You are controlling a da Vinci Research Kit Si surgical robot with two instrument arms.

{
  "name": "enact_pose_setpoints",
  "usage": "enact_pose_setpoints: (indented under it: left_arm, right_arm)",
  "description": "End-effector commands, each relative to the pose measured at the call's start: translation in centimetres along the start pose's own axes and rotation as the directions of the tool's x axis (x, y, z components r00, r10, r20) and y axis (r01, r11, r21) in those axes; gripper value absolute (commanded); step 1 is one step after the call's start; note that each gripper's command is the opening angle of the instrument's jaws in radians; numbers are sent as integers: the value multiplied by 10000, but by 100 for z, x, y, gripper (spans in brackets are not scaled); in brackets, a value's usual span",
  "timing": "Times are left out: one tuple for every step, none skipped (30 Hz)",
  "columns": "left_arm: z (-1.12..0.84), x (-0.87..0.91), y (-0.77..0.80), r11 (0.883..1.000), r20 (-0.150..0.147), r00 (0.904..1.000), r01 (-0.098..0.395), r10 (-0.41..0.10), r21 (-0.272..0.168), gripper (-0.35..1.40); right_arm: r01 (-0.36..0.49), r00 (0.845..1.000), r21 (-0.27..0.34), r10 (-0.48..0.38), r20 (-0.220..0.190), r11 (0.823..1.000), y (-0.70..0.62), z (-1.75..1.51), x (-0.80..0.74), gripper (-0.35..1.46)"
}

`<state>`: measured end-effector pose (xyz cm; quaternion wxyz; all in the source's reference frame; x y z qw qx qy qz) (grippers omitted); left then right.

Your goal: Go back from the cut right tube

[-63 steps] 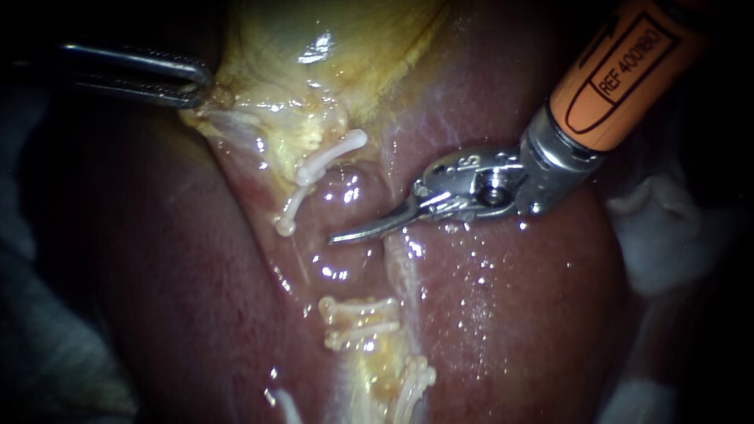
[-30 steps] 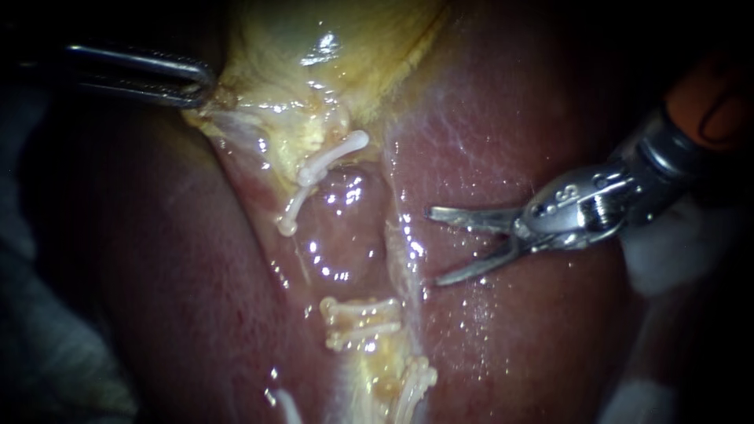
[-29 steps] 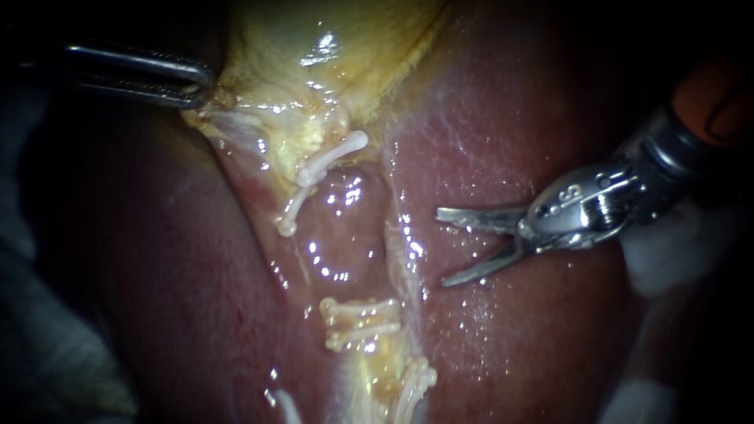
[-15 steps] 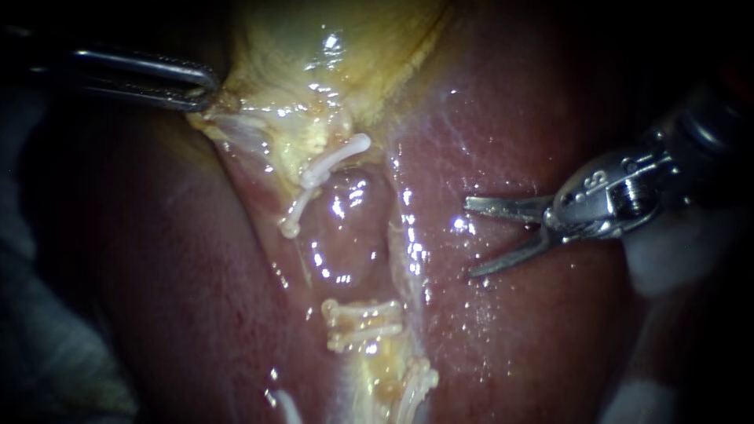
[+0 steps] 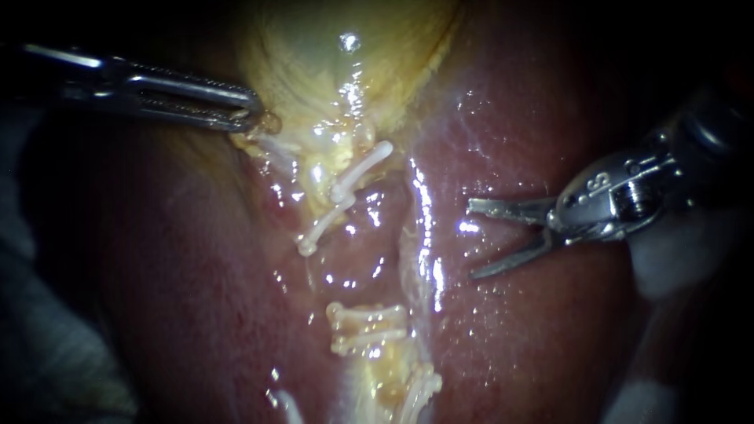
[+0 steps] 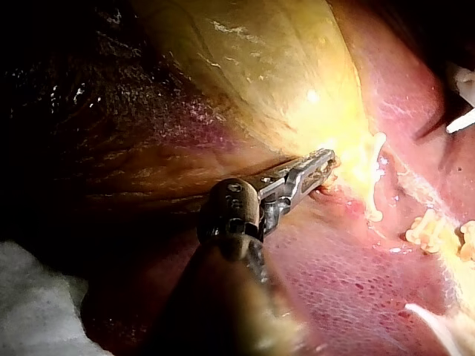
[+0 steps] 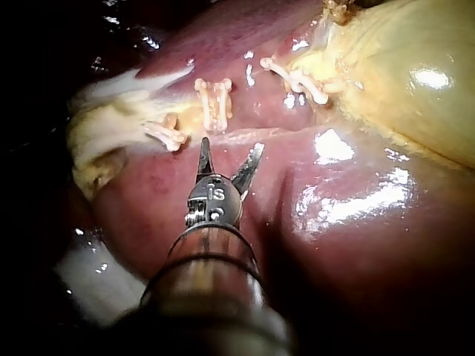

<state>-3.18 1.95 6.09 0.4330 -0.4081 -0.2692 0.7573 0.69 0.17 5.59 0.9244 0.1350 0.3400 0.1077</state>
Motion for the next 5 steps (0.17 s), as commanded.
enact_pose_setpoints:
  left_arm:
    - [-3,1,1,10000,10,10000,15,-15,-11,-35]
    - [-4,1,1,10000,14,10000,18,-18,-18,-35]
    - [-5,2,2,10000,19,10000,21,-20,-27,-35]
    - [-8,3,2,10000,28,10000,25,-25,-43,-35]
    - [-11,4,2,10000,38,10000,29,-29,-60,-35]
  right_arm:
    - [5,10000,2,-5,-3,10000,0,0,0,145]
    - [5,10000,2,-5,-3,10000,0,0,0,145]
    - [5,10000,0,-5,-3,10000,0,1,0,145]
    - [6,10000,-3,-6,-3,10000,0,1,0,145]
    - [8,10000,-5,-8,-3,10000,-1,1,0,145]
